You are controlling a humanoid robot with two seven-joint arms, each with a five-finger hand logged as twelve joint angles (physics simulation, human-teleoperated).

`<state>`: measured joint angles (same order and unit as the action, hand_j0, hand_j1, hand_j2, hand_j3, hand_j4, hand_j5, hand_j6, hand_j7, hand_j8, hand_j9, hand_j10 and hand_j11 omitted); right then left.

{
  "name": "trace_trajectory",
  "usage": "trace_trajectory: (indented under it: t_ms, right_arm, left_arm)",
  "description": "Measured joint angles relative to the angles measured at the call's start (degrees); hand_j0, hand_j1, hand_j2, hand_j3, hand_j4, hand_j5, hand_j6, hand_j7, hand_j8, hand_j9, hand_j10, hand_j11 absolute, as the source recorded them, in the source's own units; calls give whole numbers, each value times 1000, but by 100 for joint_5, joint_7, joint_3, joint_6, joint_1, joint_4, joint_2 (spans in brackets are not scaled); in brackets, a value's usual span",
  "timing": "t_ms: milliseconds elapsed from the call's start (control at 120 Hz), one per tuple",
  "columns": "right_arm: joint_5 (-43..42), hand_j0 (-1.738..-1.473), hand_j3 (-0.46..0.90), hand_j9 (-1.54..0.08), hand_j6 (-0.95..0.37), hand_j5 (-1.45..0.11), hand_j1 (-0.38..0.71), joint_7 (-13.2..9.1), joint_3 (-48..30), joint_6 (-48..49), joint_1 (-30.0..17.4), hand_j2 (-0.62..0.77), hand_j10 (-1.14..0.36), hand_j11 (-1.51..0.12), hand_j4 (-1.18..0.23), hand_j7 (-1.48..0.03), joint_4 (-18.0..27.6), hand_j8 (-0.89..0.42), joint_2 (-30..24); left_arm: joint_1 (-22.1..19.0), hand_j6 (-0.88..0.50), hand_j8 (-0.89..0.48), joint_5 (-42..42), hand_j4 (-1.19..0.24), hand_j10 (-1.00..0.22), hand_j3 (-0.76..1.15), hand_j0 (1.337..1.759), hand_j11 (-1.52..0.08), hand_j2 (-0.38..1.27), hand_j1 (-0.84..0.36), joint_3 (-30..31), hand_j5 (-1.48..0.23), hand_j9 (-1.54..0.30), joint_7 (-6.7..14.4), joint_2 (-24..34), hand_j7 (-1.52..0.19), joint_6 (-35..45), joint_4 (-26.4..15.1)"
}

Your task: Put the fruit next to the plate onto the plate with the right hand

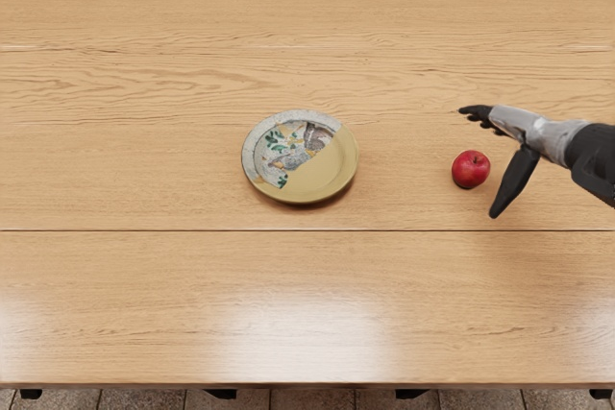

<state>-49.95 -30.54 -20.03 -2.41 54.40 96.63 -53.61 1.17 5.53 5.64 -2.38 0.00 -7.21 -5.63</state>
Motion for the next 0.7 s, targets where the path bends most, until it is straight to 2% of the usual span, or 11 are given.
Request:
trace_trajectory:
  t_ms: [183,375,700]
  right_arm:
    - [-40,-1658,0,-53,-48,-53,-303,-190,93,-377,-41,-5,-45,-53,-46,-52,-291,-47,129]
    - [-94,-1658,0,-59,-53,-59,-298,-227,208,-593,-105,-6,-49,-58,-50,-58,-420,-51,316]
    - [-648,-1658,0,-281,-223,-282,-92,-238,254,-1042,-254,-40,-220,-281,-221,-281,-684,-222,583]
  left_arm:
    - [-2,-230,-230,0,-230,-230,0,1658,-299,46,73,-1,-299,-299,0,0,-299,0,0]
    - [-2,-230,-230,0,-230,-230,0,1658,-299,46,73,-1,-299,-299,0,0,-299,0,0]
    - [4,-230,-230,0,-230,-230,0,1658,-299,46,73,-2,-299,-299,0,0,-299,0,0]
